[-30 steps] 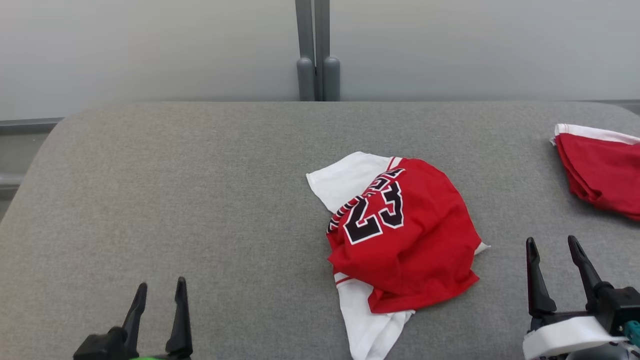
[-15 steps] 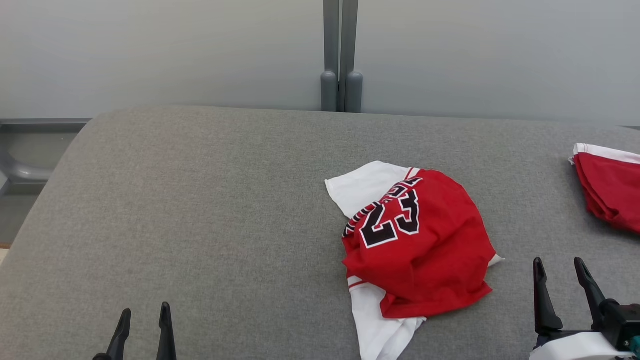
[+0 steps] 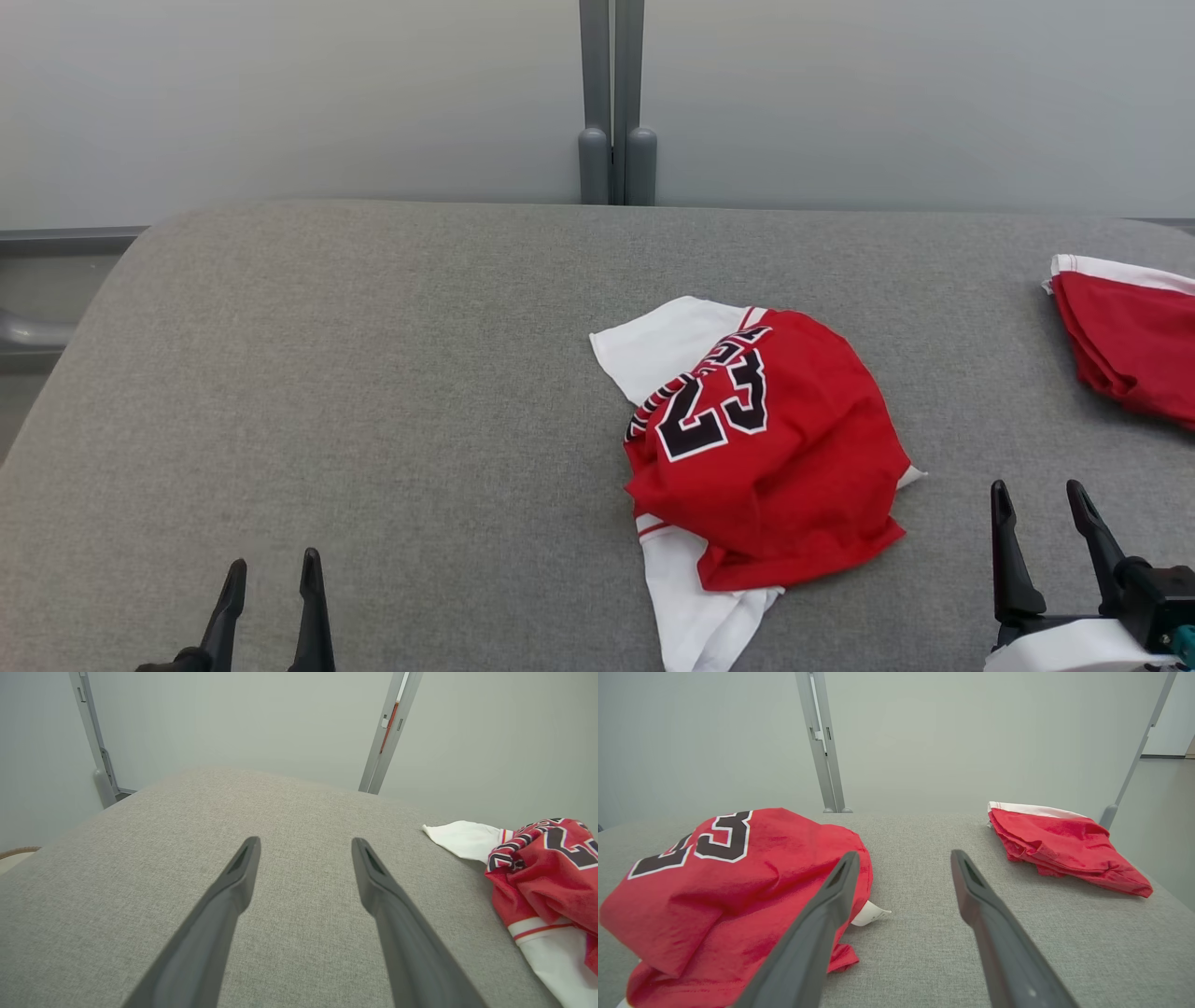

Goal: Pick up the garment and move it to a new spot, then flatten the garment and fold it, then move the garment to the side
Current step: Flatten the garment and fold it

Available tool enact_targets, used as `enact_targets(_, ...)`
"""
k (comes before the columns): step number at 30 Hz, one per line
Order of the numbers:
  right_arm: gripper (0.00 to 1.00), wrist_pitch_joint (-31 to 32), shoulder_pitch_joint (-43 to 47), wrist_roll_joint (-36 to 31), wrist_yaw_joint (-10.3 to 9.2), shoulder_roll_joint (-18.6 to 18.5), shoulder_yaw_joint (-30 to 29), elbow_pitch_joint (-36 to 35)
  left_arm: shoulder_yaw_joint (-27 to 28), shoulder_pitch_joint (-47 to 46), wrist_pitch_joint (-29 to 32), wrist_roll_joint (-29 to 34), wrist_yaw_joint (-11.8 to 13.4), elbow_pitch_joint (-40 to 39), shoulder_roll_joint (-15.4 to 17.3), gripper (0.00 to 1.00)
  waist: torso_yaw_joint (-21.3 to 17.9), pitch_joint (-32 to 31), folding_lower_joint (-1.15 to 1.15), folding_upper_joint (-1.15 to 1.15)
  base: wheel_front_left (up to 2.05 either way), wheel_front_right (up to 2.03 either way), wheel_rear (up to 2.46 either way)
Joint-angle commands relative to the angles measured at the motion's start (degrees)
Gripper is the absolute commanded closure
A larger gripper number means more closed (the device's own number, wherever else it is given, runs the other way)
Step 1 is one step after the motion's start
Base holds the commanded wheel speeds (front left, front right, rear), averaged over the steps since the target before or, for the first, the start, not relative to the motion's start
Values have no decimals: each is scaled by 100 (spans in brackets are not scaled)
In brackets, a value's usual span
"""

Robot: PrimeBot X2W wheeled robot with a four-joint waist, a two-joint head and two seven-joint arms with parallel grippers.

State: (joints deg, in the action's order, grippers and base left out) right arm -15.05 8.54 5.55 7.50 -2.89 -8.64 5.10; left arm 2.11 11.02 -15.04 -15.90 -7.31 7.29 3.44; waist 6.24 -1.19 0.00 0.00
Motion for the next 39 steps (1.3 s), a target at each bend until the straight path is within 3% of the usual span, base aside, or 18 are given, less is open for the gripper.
enact_targets(1,0,-16,-70,30,-2,-2,-3,2,-18,-128,-18,43,-23,-39,-12,0,-18,16,0,0,0,0,0)
enact_targets(3,0,-16,-103,30,-2,-2,7,-13,-239,-174,-18,-45,-25,-69,-31,0,-46,52,0,0,0,0,0)
enact_targets(8,0,-16,-188,13,-2,-3,85,-52,-1698,-497,-18,-265,-28,182,-35,0,-160,189,0,0,0,0,0)
enact_targets(14,0,-16,-314,-33,-2,-5,148,-36,-3391,-1166,271,-798,-23,1272,20,0,-416,379,0,0,0,0,0)
enact_targets(19,0,-16,-387,-86,-2,-4,112,-44,-4116,-1563,571,-1509,-18,2161,3,0,-675,509,0,0,0,0,0)
enact_targets(23,0,-15,-407,-88,-2,-2,94,-56,-4428,-1798,634,-1659,-16,2851,28,0,-802,574,0,0,0,0,0)
enact_targets(24,0,-16,-406,-83,-2,-3,88,-57,-4542,-1824,620,-1734,-16,2953,15,7,-819,582,0,0,0,0,0)
enact_targets(25,0,-16,-402,-78,-2,-4,81,-58,-4645,-1863,583,-1861,-16,3031,7,55,-830,587,0,0,0,0,0)
enact_targets(26,0,-16,-398,-78,-2,-4,77,-55,-4727,-1911,535,-1910,-15,3078,8,91,-835,588,0,0,0,0,0)
enact_targets(27,0,-16,-392,-80,-2,-3,75,-48,-4844,-1963,479,-2009,-16,3107,6,100,-836,584,0,0,0,0,0)
enact_targets(32,0,-16,-320,-36,-2,-3,12,-24,-4665,-2183,168,-2749,-16,2947,129,100,-777,478,0,0,0,0,0)
enact_targets(36,0,-15,-241,12,-2,-3,-62,-31,-3898,-2302,11,-3079,-16,2284,460,100,-654,376,0,0,0,0,0)
enact_targets(39,0,-16,-191,41,-2,-3,-50,-17,-3313,-2456,-14,-2949,92,1351,937,100,-545,318,0,0,0,0,0)
